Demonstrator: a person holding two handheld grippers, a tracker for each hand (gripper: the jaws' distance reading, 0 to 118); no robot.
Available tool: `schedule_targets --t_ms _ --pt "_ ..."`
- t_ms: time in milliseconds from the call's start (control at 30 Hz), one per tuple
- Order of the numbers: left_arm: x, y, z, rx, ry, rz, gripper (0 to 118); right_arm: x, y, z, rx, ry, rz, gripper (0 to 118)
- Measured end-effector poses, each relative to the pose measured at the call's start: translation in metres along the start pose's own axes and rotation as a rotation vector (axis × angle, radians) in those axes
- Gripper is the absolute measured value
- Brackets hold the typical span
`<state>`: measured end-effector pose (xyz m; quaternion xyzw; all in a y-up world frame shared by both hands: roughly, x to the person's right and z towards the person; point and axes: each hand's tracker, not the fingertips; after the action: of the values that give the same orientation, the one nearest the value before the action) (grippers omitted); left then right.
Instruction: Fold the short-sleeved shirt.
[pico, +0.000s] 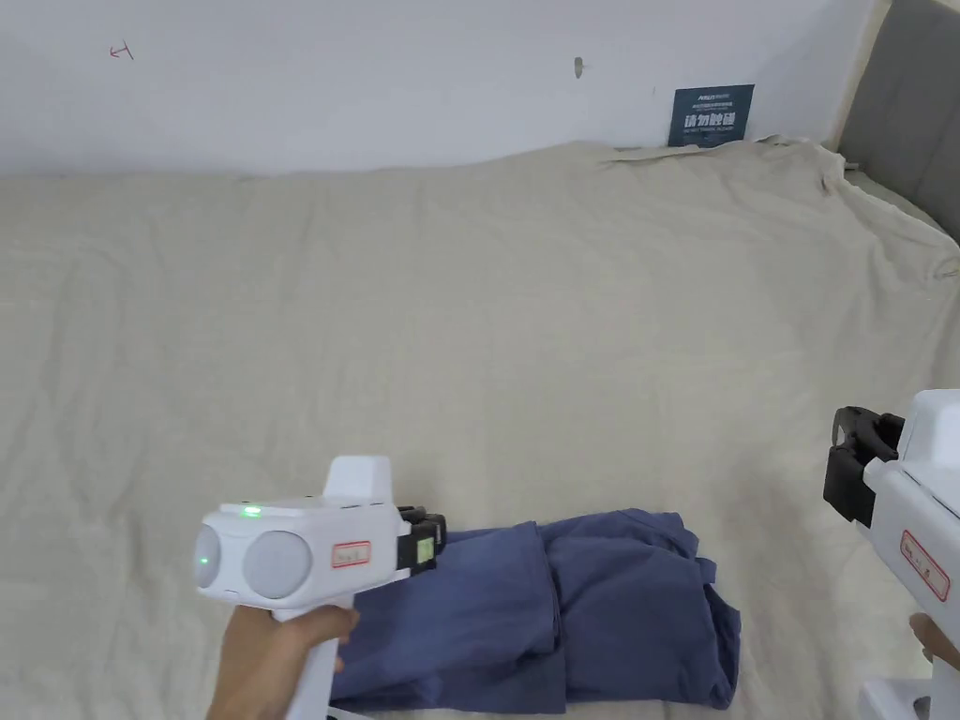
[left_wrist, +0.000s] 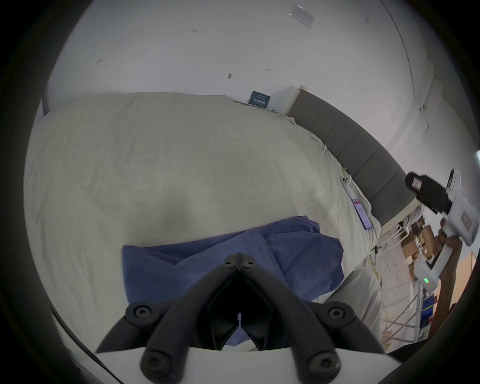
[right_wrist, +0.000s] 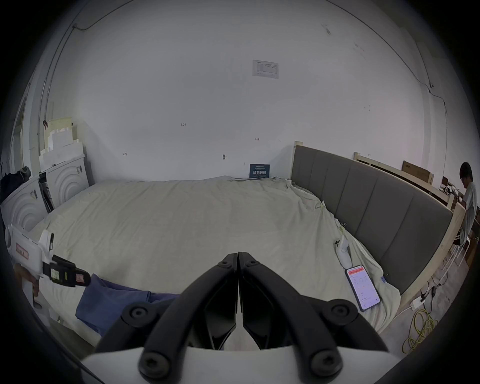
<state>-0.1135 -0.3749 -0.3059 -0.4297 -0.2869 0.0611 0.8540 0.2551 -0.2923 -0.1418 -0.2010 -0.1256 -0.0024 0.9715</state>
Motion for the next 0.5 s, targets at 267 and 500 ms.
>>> schedule_targets --t_ms 267,500 --pt "-0.074 -0.011 0.016 -0.038 0.002 0.148 52 -0.010 0.002 -0.003 -0.005 0.018 0.019 0" --pt "-0.116 -0.038 -0.003 -0.120 0.024 0.258 93 -0.016 0.001 -0.004 -0.015 0.025 0.028 0"
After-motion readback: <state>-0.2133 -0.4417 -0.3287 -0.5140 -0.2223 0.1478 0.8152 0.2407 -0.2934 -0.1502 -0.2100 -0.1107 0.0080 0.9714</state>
